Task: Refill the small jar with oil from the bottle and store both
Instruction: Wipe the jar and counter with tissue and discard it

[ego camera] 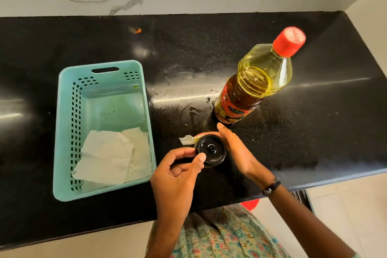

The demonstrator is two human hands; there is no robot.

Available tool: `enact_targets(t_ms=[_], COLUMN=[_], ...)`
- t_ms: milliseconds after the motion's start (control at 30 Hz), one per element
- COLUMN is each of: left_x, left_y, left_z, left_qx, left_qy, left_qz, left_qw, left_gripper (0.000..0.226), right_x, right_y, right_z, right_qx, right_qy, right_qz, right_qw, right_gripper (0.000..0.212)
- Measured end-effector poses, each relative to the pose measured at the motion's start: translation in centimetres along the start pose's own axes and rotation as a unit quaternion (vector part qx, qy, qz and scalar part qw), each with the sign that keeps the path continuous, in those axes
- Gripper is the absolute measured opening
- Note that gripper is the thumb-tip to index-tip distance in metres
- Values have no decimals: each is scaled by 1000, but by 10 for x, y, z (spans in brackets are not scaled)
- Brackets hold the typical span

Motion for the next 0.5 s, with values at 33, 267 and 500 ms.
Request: enact_targets(t_ms=[33, 267, 500], left_x=[2, 9, 17], left_y=[0, -4, -7], left_z=[-1, -2, -1], left_qx=[-12, -69, -93], left_qy=[-10, -51, -37], left_qz=[-7, -14, -24], left_qw=[1000, 996, 995], left_gripper=[26, 29, 27], right_x=[-3, 15, 1], right_y=[1, -11, 9], right_z=[-2, -22, -3], right_qx=[-2, -12, 64], right_qy=[-4, 36, -4], right_qz=[13, -2, 39], right_qw=[1000, 999, 997], right_gripper=[62, 78, 80])
Point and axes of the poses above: each hand's wrist, its own y-axis towards the middle knuckle, its own z-axis out of the palm, x = y × z, the point moved 9 cm from there along y, towards the middle knuckle, and after that the axes turned 12 degrees about -y, right-handed, at the moved point
